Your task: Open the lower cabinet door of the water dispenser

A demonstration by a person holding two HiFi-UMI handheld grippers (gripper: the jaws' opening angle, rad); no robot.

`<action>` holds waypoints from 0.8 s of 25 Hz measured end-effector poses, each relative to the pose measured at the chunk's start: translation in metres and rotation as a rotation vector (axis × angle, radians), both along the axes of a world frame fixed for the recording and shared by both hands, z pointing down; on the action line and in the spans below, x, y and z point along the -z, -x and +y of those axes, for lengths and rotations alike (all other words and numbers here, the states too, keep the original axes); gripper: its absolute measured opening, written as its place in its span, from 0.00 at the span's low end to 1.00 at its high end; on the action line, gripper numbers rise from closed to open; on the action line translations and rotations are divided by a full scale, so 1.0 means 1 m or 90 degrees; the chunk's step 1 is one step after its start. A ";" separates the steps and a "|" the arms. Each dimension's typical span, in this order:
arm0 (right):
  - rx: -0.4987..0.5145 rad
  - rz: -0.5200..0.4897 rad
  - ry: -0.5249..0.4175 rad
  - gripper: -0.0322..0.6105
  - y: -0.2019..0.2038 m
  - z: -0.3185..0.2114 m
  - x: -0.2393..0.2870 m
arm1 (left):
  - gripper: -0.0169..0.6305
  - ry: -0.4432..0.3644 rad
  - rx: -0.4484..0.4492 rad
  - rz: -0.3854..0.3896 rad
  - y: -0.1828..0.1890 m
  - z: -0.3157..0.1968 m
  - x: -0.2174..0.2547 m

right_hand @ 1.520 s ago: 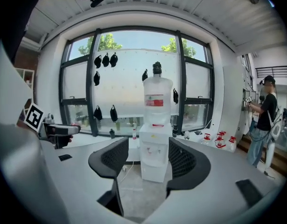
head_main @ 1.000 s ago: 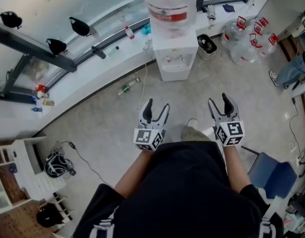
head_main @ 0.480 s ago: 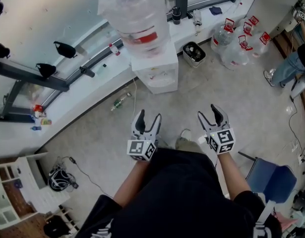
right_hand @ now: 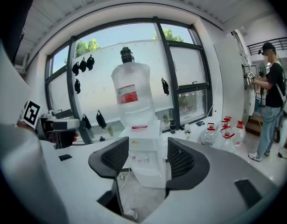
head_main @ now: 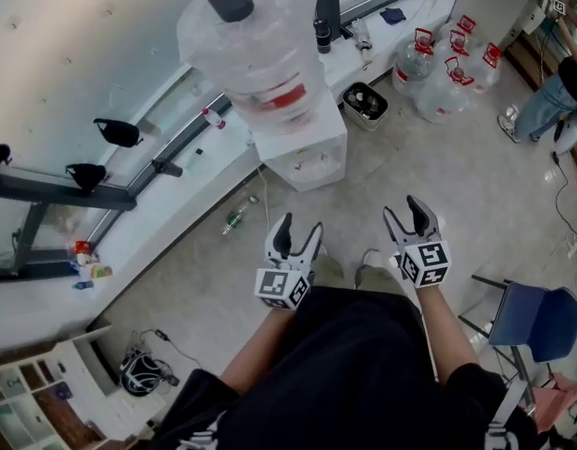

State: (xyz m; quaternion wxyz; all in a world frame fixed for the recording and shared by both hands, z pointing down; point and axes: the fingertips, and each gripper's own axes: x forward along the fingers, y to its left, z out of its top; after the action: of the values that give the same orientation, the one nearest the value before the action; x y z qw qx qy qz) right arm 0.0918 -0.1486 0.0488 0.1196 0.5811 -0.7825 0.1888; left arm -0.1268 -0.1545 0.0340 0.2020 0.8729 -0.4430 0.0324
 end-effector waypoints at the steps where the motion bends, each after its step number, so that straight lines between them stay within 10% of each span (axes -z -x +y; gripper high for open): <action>1: -0.007 0.007 0.004 0.42 0.002 -0.001 -0.002 | 0.47 0.007 -0.011 0.004 0.001 -0.003 -0.005; 7: -0.038 0.012 0.018 0.42 0.012 -0.014 -0.013 | 0.47 0.020 -0.087 -0.015 0.000 -0.014 -0.038; 20: 0.076 -0.029 0.066 0.42 0.010 -0.008 -0.119 | 0.47 0.040 0.019 -0.036 -0.001 0.010 -0.107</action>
State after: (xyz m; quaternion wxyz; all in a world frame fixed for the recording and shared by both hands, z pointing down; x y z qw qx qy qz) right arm 0.0816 -0.1561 0.1678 0.1425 0.5220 -0.8075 0.2347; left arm -0.1255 -0.1440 0.1408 0.2171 0.8581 -0.4603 0.0680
